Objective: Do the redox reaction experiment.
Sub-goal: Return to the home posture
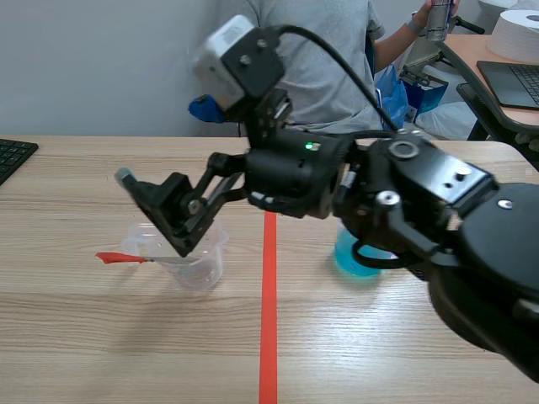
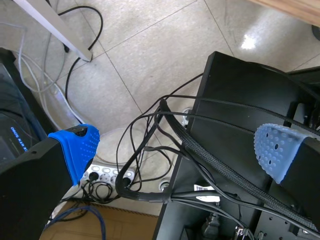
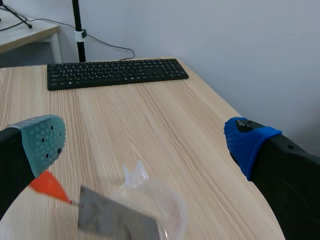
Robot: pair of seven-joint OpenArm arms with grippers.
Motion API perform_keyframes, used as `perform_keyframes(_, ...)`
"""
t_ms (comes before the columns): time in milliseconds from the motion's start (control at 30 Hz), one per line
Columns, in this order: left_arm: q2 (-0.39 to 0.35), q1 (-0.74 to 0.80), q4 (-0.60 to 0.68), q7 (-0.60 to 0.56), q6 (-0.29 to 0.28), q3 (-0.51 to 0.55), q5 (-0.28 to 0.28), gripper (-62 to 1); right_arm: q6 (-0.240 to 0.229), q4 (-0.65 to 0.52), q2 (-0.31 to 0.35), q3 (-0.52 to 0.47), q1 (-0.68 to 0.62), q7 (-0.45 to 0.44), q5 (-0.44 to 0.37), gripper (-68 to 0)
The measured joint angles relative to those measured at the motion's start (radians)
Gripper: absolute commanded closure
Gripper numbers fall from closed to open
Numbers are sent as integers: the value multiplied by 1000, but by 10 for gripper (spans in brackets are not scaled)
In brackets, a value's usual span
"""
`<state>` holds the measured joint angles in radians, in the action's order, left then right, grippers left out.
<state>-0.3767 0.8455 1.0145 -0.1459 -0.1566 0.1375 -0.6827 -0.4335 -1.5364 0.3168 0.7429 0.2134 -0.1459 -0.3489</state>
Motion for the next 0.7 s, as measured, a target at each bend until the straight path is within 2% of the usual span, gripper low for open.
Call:
perform_keyframes(133, 0, 0, 0, 0, 0, 0, 0, -623, 25, -157, 130, -105, -111, 47, -92, -679)
perform_keyframes(367, 0, 0, 0, 0, 0, 0, 0, -623, 53, -360, 301, -332, -371, 84, -153, -679)
perform_keyframes(467, -2, 2, 3, -34, 0, 0, -2, -623, 58, -439, 344, -411, -492, 92, -177, -679)
perform_keyframes(567, -36, 40, 54, -48, -15, 0, -3, -623, 80, -513, 367, -469, -602, 125, -192, -679)
perform_keyframes(600, -56, 71, 82, -85, -31, 0, -4, -623, 83, -537, 374, -490, -638, 139, -195, -679)
perform_keyframes(700, -104, 183, 178, -196, -31, 12, -6, -623, 102, -603, 379, -547, -745, 145, -195, -679)
